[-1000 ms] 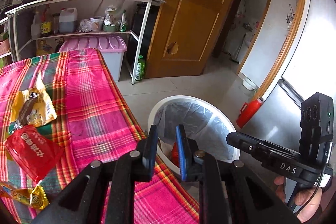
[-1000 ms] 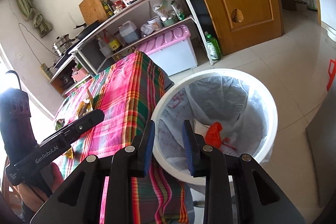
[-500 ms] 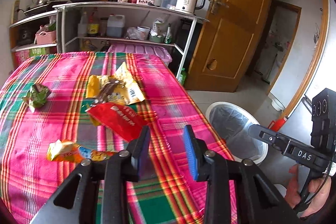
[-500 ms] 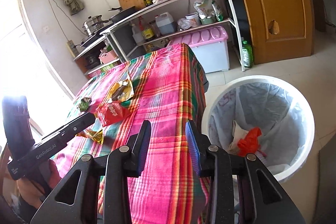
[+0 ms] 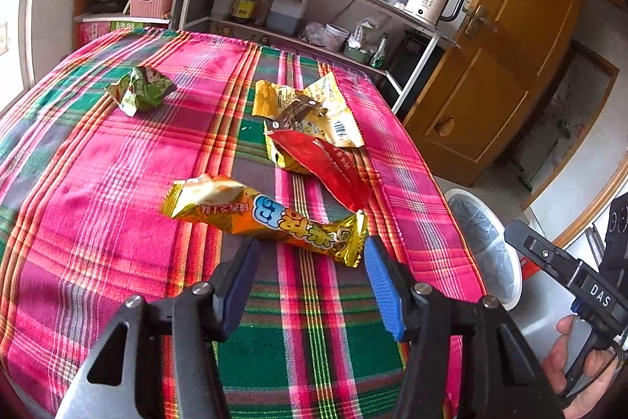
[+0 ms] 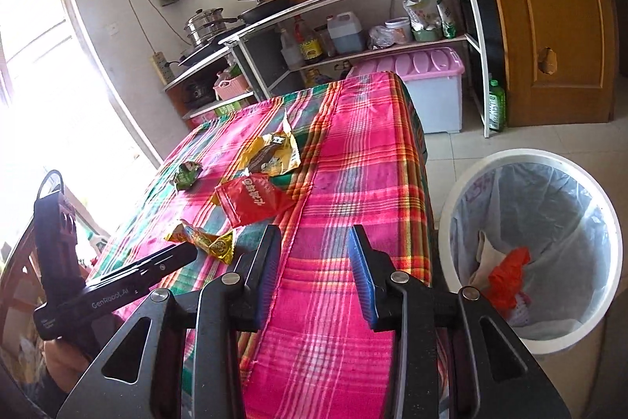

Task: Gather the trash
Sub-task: 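Grasp the yellow candy bar wrapper with the left tool, then grasp the red snack packet with the right tool while the left tool holds the wrapper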

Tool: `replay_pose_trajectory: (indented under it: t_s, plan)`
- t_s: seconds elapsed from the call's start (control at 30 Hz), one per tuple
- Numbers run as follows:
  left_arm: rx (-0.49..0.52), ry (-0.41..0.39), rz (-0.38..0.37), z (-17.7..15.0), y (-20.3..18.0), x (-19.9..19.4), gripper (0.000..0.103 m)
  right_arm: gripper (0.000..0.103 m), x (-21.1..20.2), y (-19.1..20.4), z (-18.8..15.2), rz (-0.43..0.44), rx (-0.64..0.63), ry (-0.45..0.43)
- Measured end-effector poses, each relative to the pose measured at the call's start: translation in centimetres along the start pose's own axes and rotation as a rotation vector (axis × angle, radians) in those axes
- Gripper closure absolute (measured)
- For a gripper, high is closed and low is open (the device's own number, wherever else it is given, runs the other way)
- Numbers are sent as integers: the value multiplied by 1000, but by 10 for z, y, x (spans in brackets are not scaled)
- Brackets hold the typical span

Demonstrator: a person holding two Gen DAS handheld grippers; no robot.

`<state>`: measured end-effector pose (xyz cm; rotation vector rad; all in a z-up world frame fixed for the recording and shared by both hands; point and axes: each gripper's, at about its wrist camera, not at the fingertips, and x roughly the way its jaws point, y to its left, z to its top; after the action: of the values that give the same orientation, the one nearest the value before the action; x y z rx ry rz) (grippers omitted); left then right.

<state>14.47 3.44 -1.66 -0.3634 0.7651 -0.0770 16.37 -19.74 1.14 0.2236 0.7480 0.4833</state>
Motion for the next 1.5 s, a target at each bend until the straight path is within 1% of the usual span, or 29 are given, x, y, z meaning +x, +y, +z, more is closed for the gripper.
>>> replay_pose_trajectory:
  t_s: [0.2,0.33,0.37,0.4,0.43,0.5,0.6,0.67,0.77,0.83,1.0,1.13,1.33,1.43,1.5]
  plan:
    - [-81,17,24,10,10,19,45,66,3,1,1,-6,0,8]
    - [-71,8,89,17,12,28,45,66,4,2,3,-11,-3,10]
    - [-67,10,105,18,13,31,50,66,4,3,3,-11,-6,10]
    - [-68,19,115,18,15,35,58,66,5,4,4,-13,-10,12]
    - [-65,23,125,18,17,37,61,66,6,5,5,-15,-14,13]
    - [-48,17,142,18,20,37,76,66,9,8,6,-16,-24,16]
    - [-37,22,123,19,25,35,87,66,16,15,9,-13,-44,27]
    - [-21,14,111,20,27,31,91,66,22,22,11,-10,-67,37]
    - [5,-15,112,22,30,21,91,64,35,36,11,0,-114,59]
    - [8,-29,96,23,35,15,91,56,45,47,11,5,-151,76]
    - [24,-41,75,24,44,6,92,54,71,75,10,-1,-265,115]
    - [20,-41,63,24,52,1,91,52,95,93,8,-35,-368,145]
    - [-3,-38,52,26,66,-1,91,51,125,109,3,-90,-497,186]
    - [-8,-33,39,26,68,0,91,51,140,108,6,-131,-512,212]
    - [-6,-30,33,25,68,1,92,51,146,103,10,-151,-491,223]
